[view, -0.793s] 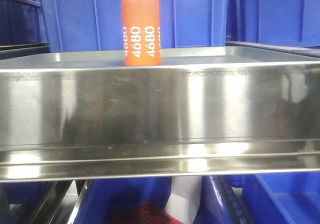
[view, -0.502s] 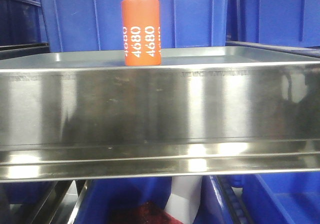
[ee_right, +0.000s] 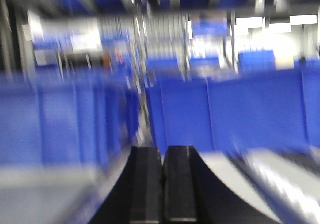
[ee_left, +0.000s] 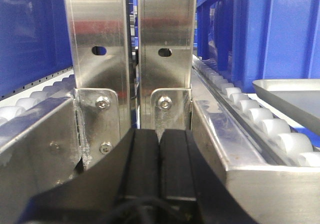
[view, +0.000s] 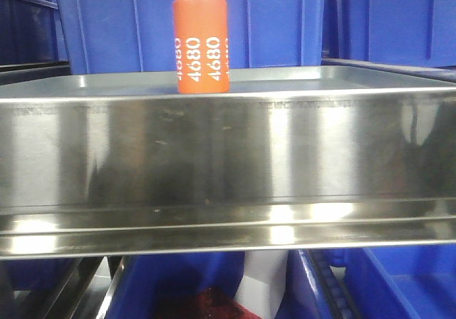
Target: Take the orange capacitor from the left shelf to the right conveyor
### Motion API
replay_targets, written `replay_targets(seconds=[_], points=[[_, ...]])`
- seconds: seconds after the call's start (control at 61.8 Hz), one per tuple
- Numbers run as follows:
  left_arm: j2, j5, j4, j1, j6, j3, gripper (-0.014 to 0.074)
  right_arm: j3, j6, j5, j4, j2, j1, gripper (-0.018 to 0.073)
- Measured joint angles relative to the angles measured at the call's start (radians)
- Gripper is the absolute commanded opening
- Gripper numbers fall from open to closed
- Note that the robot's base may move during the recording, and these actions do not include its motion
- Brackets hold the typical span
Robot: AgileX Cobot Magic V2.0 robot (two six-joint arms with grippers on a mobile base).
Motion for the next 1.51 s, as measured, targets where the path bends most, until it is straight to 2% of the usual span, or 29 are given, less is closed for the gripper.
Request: replay_targets(seconds=[0.065, 0.146, 0.259, 0.356, 0.486, 0.664, 0.712, 0.761, 0.809, 0.858, 0.922, 0.939, 1.101, 1.505], points=[[0.000, 0.000, 0.000, 0.000, 0.000, 0.000, -0.0105, -0.010, 0.028, -0.020, -0.008, 0.000, 0.000, 0.0049], [0.000, 0.000, 0.000, 0.000, 0.000, 0.000, -0.0105, -0.074, 0.062, 0.044, -0.076, 0.000, 0.005, 0.0049], [0.000, 0.000, 0.000, 0.000, 0.000, 0.000, -0.0105, -0.250, 0.123, 0.161, -0.205, 0.039, 0.038, 0.0049], [0.000, 0.000, 0.000, 0.000, 0.000, 0.000, -0.0105, -0.412, 0.192, 0.260, -0.243, 0.134, 0.092, 0.0049], [0.000, 0.000, 0.000, 0.000, 0.000, 0.000, -0.0105, -0.606, 0.228, 0.403, -0.254, 0.324, 0.217, 0.0049], [0.000, 0.000, 0.000, 0.000, 0.000, 0.000, -0.0105, -0.776, 0.203, 0.553, -0.257, 0.590, 0.419, 0.0057], [0.000, 0.000, 0.000, 0.000, 0.000, 0.000, -0.0105, -0.809, 0.190, 0.580, -0.257, 0.675, 0.483, 0.0099], [0.000, 0.000, 0.000, 0.000, 0.000, 0.000, -0.0105, -0.832, 0.186, 0.594, -0.257, 0.744, 0.537, 0.0197], [0.000, 0.000, 0.000, 0.000, 0.000, 0.000, -0.0105, -0.850, 0.183, 0.598, -0.257, 0.799, 0.579, 0.0305], [0.000, 0.000, 0.000, 0.000, 0.000, 0.000, -0.0105, -0.866, 0.183, 0.598, -0.257, 0.873, 0.628, 0.0473], [0.000, 0.000, 0.000, 0.000, 0.000, 0.000, -0.0105, -0.879, 0.183, 0.592, -0.257, 0.949, 0.669, 0.0641], [0.000, 0.000, 0.000, 0.000, 0.000, 0.000, -0.0105, -0.879, 0.182, 0.587, -0.257, 0.973, 0.680, 0.0653], [0.000, 0.000, 0.000, 0.000, 0.000, 0.000, -0.0105, -0.883, 0.183, 0.517, -0.244, 1.129, 0.713, 0.0626], [0.000, 0.000, 0.000, 0.000, 0.000, 0.000, -0.0105, -0.887, 0.183, 0.236, -0.213, 1.393, 0.715, 0.0626]])
